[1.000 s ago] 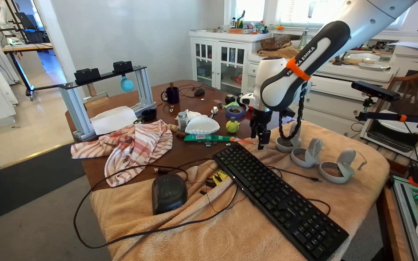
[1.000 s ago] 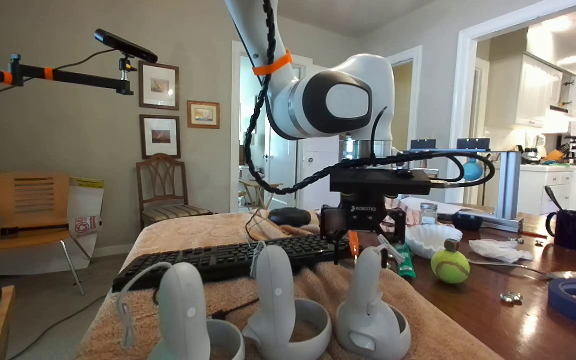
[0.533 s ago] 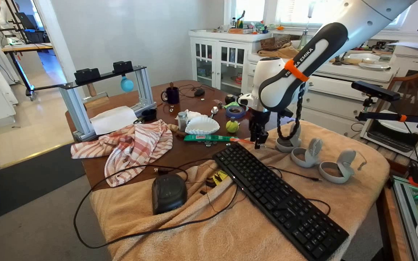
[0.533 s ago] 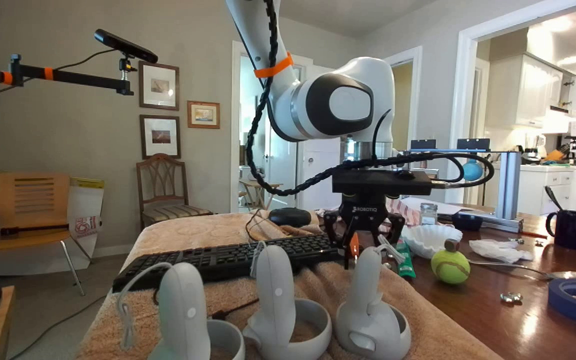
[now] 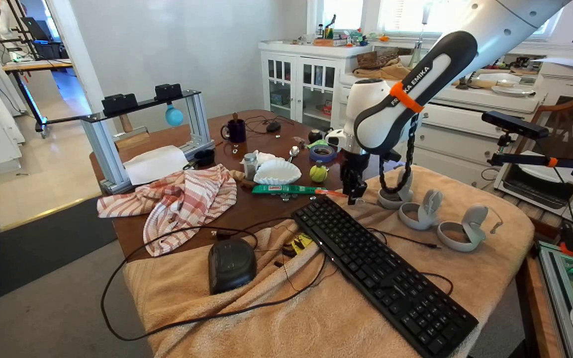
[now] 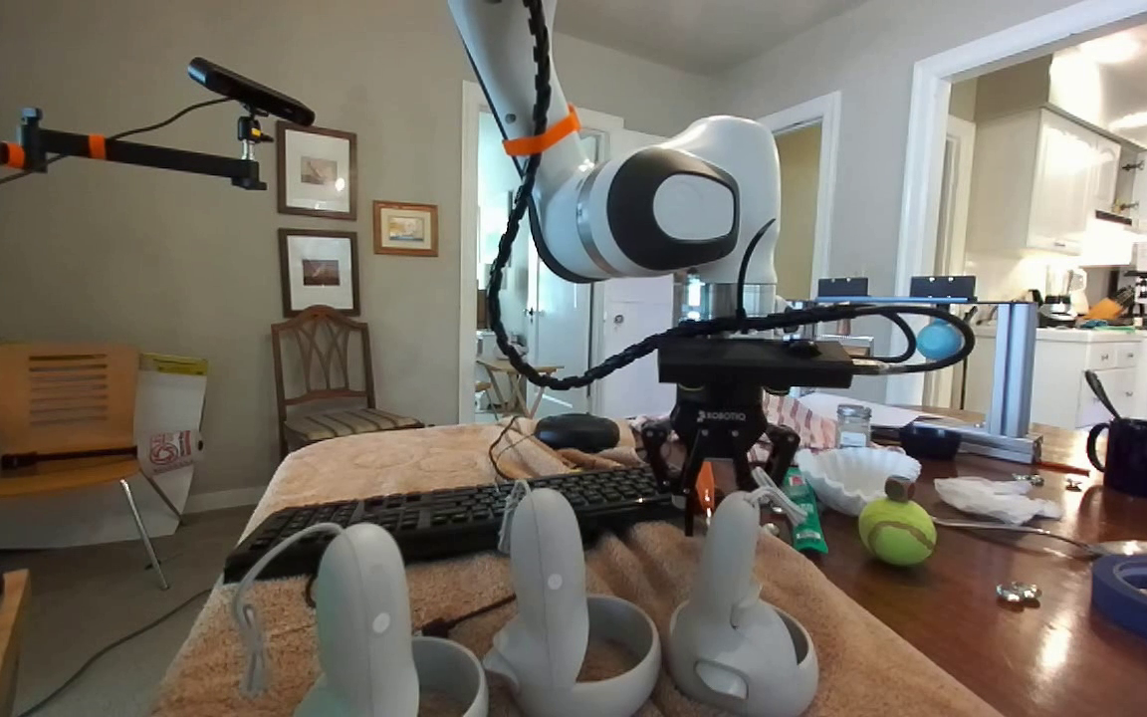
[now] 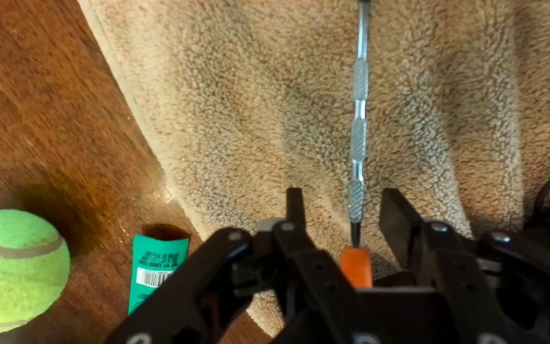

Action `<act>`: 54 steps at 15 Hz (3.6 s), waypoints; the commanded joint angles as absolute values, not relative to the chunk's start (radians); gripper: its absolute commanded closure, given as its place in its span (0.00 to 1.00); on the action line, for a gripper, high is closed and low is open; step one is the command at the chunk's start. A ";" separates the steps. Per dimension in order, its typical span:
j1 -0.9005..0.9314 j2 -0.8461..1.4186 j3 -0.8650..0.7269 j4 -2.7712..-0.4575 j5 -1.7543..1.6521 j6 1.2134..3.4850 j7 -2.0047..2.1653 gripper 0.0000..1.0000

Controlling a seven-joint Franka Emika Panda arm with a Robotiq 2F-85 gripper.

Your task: Move the gray objects off the orange towel using the spatula

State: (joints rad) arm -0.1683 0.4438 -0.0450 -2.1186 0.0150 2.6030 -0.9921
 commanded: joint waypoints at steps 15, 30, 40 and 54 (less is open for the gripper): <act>-0.183 0.444 -0.032 -2.112 -0.033 2.553 -0.966 1.00; -0.168 0.451 -0.038 -2.086 -0.110 2.469 -0.971 0.98; -0.135 0.454 -0.073 -2.085 -0.273 2.461 -0.910 0.98; -0.115 0.456 -0.090 -2.090 -0.416 2.459 -0.880 0.98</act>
State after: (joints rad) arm -0.1377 0.4509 -0.0735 -2.0993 -0.3665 2.4827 -0.9146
